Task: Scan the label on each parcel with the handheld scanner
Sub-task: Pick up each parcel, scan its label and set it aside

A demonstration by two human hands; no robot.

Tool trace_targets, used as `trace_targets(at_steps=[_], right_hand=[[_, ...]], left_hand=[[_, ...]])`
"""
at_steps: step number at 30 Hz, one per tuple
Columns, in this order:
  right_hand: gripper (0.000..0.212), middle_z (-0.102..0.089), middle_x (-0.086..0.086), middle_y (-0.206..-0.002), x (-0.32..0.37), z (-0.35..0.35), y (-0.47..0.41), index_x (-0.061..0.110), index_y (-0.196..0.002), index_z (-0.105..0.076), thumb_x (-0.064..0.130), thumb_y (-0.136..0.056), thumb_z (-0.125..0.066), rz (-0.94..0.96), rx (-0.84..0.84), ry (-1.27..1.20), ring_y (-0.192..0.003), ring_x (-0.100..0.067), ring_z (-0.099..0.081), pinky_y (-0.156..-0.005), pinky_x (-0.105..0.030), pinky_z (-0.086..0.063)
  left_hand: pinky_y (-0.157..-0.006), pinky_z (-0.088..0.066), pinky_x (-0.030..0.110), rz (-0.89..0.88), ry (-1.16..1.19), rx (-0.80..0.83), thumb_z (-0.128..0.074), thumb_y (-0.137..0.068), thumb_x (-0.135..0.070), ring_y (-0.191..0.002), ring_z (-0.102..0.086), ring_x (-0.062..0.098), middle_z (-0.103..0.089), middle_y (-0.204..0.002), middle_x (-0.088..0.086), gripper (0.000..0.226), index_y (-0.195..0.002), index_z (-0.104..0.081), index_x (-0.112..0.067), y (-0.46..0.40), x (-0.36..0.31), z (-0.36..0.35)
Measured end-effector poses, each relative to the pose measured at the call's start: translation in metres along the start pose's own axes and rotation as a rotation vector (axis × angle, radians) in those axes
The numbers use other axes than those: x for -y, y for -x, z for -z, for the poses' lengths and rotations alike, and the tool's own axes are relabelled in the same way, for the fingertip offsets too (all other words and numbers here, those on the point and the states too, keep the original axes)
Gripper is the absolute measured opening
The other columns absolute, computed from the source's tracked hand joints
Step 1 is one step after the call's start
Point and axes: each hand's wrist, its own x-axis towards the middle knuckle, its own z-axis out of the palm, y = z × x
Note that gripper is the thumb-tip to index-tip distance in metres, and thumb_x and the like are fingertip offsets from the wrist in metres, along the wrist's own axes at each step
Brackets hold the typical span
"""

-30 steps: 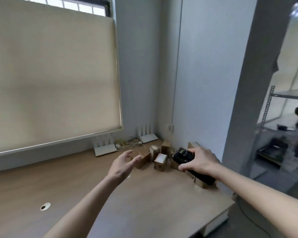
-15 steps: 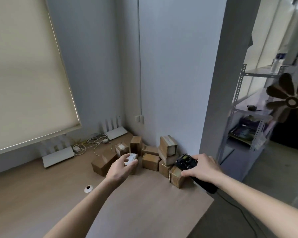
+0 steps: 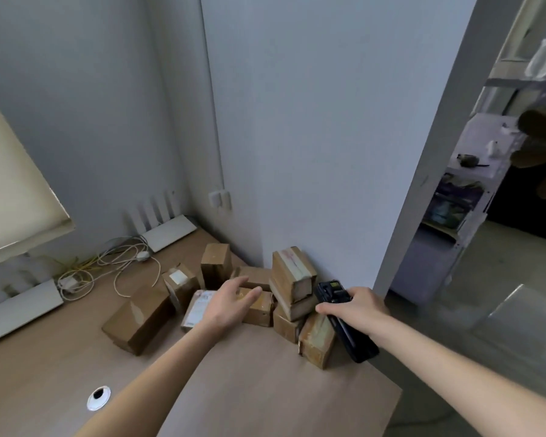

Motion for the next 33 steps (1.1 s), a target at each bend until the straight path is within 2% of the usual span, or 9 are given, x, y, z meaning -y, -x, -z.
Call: trace_targets(at_steps=[4,9,14,19,21,24,28,30,33], right_hand=[[0.066,-0.071,-0.001,-0.108,0.007,-0.005,-0.053,0.02,-0.113,-0.067,0.06,-0.065,-0.088,-0.051,0.022,-0.025,-0.099,-0.023,-0.068,-0.089,-0.037,-0.059],[0.06,-0.07,0.002,-0.099,0.015,-0.009,-0.113,0.021,-0.105,-0.065,0.062,-0.067,-0.086,-0.082,0.07,-0.058,-0.09,-0.018,-0.067,-0.074,-0.03,-0.057],[0.066,-0.071,-0.005,-0.109,0.014,-0.026,-0.16,0.016,-0.11,-0.066,0.061,-0.066,-0.087,-0.125,0.154,-0.134,-0.103,-0.025,-0.068,-0.093,-0.042,-0.059],[0.072,-0.07,0.001,-0.102,0.009,-0.036,-0.182,0.021,-0.112,-0.062,0.063,-0.06,-0.089,-0.198,0.234,-0.29,-0.092,-0.016,-0.067,-0.073,-0.03,-0.055],[0.075,-0.071,0.001,-0.102,0.011,-0.036,-0.187,0.021,-0.114,-0.062,0.064,-0.059,-0.091,-0.196,0.24,-0.337,-0.092,-0.016,-0.068,-0.074,-0.032,-0.056],[0.066,-0.075,0.002,-0.096,0.02,-0.031,-0.186,0.022,-0.108,-0.067,0.058,-0.06,-0.094,-0.164,0.233,-0.392,-0.087,-0.015,-0.071,-0.067,-0.028,-0.054],[0.043,-0.075,0.003,-0.092,0.04,-0.028,-0.163,0.026,-0.095,-0.067,0.046,-0.068,-0.094,-0.098,0.224,-0.495,-0.083,-0.013,-0.07,-0.06,-0.025,-0.048],[0.039,-0.074,0.004,-0.094,0.052,-0.029,-0.145,0.028,-0.094,-0.065,0.042,-0.071,-0.093,-0.05,0.214,-0.537,-0.085,-0.012,-0.069,-0.06,-0.025,-0.048],[0.046,-0.073,0.001,-0.099,0.07,-0.031,-0.109,0.026,-0.102,-0.064,0.04,-0.071,-0.094,0.019,0.198,-0.592,-0.088,-0.016,-0.07,-0.064,-0.028,-0.051]], left_hand=[[-0.113,-0.042,0.045,0.0,-0.033,0.052,-0.057,-0.095,-0.054,-0.138,-0.046,0.02,-0.048,-0.152,0.0,0.063,-0.15,-0.042,-0.025,-0.062,-0.009,-0.02],[-0.113,-0.039,0.043,0.012,-0.083,0.095,-0.055,-0.096,-0.054,-0.139,-0.043,0.02,-0.047,-0.153,-0.001,0.064,-0.15,-0.041,-0.024,-0.133,-0.019,-0.046],[-0.109,-0.041,0.04,0.018,-0.154,0.125,-0.057,-0.096,-0.051,-0.137,-0.045,0.02,-0.045,-0.153,0.002,0.065,-0.151,-0.039,-0.02,-0.185,-0.024,-0.077],[-0.108,-0.047,0.043,0.045,-0.147,0.168,-0.06,-0.096,-0.046,-0.134,-0.049,0.024,-0.044,-0.153,0.006,0.068,-0.154,-0.035,-0.02,-0.203,-0.024,-0.094],[-0.107,-0.045,0.042,0.069,-0.134,0.164,-0.059,-0.097,-0.046,-0.135,-0.047,0.025,-0.043,-0.154,0.007,0.067,-0.154,-0.036,-0.02,-0.205,-0.023,-0.089],[-0.099,-0.051,0.035,0.128,-0.03,0.169,-0.057,-0.099,-0.043,-0.123,-0.054,0.021,-0.05,-0.146,0.008,0.062,-0.152,-0.039,-0.018,-0.197,-0.02,-0.073],[-0.081,-0.054,0.026,0.182,0.14,0.065,-0.057,-0.097,-0.048,-0.1,-0.063,0.013,-0.062,-0.114,-0.002,0.05,-0.136,-0.051,-0.017,-0.171,-0.021,-0.048],[-0.069,-0.051,0.022,0.197,0.208,-0.02,-0.058,-0.095,-0.052,-0.094,-0.063,0.011,-0.062,-0.106,-0.003,0.044,-0.124,-0.052,-0.019,-0.151,-0.023,-0.033],[-0.063,-0.05,0.021,0.196,0.316,-0.13,-0.062,-0.094,-0.048,-0.092,-0.063,0.013,-0.063,-0.106,0.001,0.036,-0.114,-0.054,-0.019,-0.114,-0.017,-0.006]])
